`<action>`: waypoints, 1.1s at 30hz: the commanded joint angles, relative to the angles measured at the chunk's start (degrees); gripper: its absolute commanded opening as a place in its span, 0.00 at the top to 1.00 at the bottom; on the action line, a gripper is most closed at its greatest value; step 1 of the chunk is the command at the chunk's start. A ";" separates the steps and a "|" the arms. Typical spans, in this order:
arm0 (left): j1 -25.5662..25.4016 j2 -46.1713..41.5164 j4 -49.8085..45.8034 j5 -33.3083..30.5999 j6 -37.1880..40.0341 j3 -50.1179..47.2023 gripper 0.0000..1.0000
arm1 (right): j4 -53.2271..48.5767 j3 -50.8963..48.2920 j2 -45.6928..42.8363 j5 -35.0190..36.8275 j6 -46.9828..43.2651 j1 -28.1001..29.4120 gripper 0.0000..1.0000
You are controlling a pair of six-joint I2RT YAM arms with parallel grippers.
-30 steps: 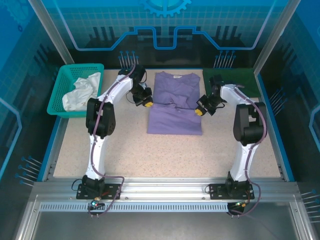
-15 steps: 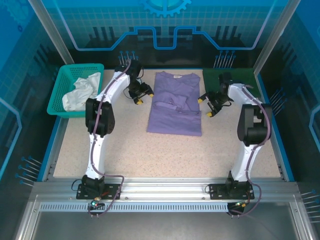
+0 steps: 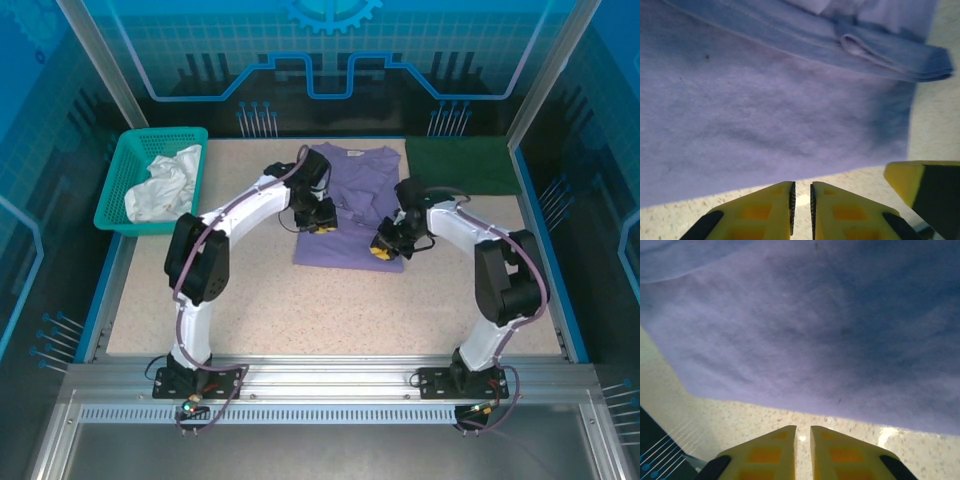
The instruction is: Fold and stack the t-shirts
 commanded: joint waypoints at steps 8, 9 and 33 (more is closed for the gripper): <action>-0.91 -0.65 5.48 -8.46 2.43 -21.36 0.86 | 6.32 -8.18 4.95 3.11 -3.11 3.63 0.91; -1.10 -1.95 5.23 -8.20 2.28 -23.59 0.86 | 6.28 -9.42 4.21 3.18 -3.42 4.18 0.91; -0.81 -15.20 -1.61 -1.94 1.58 -21.92 0.76 | -6.73 -6.45 -6.50 10.58 -10.13 6.93 0.84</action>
